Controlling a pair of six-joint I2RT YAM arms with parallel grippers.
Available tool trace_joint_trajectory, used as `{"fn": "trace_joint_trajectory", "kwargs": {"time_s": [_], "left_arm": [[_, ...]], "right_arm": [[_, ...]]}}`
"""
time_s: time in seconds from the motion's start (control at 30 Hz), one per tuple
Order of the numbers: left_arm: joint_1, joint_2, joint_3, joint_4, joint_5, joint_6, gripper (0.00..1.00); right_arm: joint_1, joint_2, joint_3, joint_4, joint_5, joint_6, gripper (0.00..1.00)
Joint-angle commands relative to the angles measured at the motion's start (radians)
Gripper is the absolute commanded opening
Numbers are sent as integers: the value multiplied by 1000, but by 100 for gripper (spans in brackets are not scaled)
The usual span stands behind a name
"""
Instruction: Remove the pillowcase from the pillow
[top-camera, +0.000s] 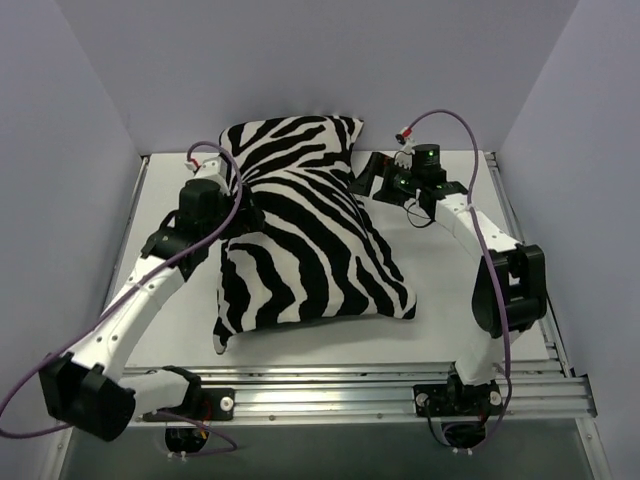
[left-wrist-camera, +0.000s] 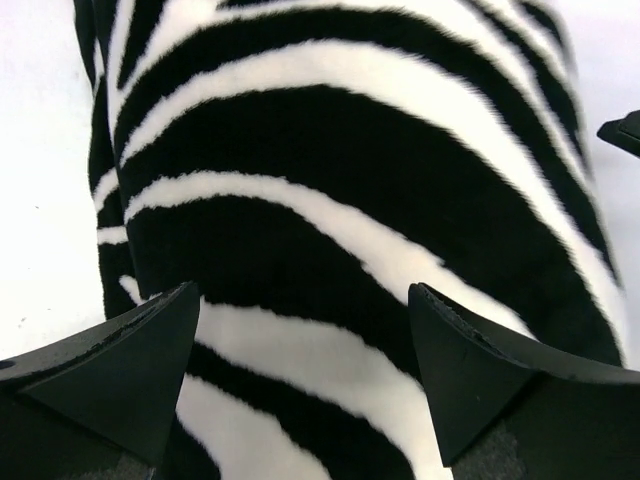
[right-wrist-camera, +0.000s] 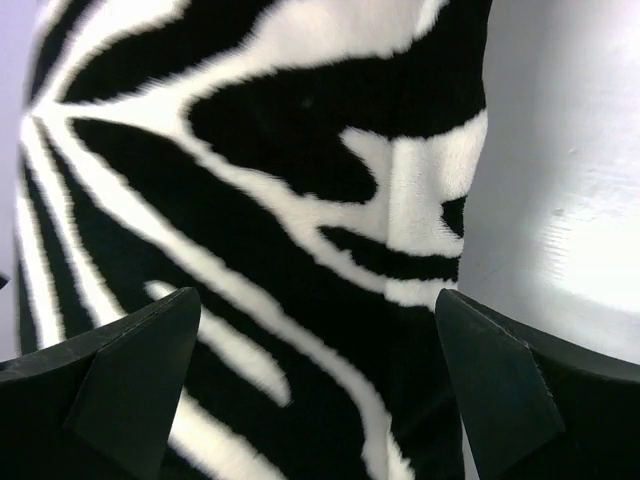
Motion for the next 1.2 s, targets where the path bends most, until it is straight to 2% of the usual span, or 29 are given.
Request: {"fn": "trace_joint_trajectory", "kwargs": {"time_s": [0.0, 0.2, 0.33, 0.4, 0.43, 0.47, 0.53, 0.57, 0.6, 0.8, 0.93, 1.07, 1.17], "left_arm": [[23, 97, 13, 93, 76, -9, 94], [25, 183, -88, 140, 53, -27, 94], [25, 223, -231, 183, 74, -81, 94], [23, 238, -272, 197, 96, -128, 94], [20, 238, -291, 218, 102, -142, 94], [19, 237, -329, 231, 105, -155, 94], [11, 228, -355, 260, 108, -179, 94], [7, 226, -363, 263, 108, -182, 94], [3, 226, -363, 265, 108, -188, 94], [-82, 257, -264, 303, 151, -201, 94], [-153, 321, -135, 396, 139, -225, 94], [-207, 418, 0, 524, 148, -267, 94], [-224, 427, 39, 599, 142, -293, 94]], "right_arm": [[3, 71, 27, 71, -115, 26, 100], [41, 215, 40, 161, -179, 45, 100], [89, 283, 47, 234, -255, 54, 100], [106, 301, 52, 263, -313, 54, 94], [119, 306, 55, 287, -334, 57, 88], [121, 306, 56, 296, -353, 59, 68], [127, 289, 60, 313, -373, 62, 37], [127, 278, 60, 315, -370, 60, 10], [127, 249, 64, 312, -367, 53, 0], [130, 139, 234, 96, -287, -70, 0], [148, 100, 458, -157, -201, -160, 0], [185, 96, 725, -297, -128, -211, 0], [224, 97, 787, -367, -123, -248, 0]]}}
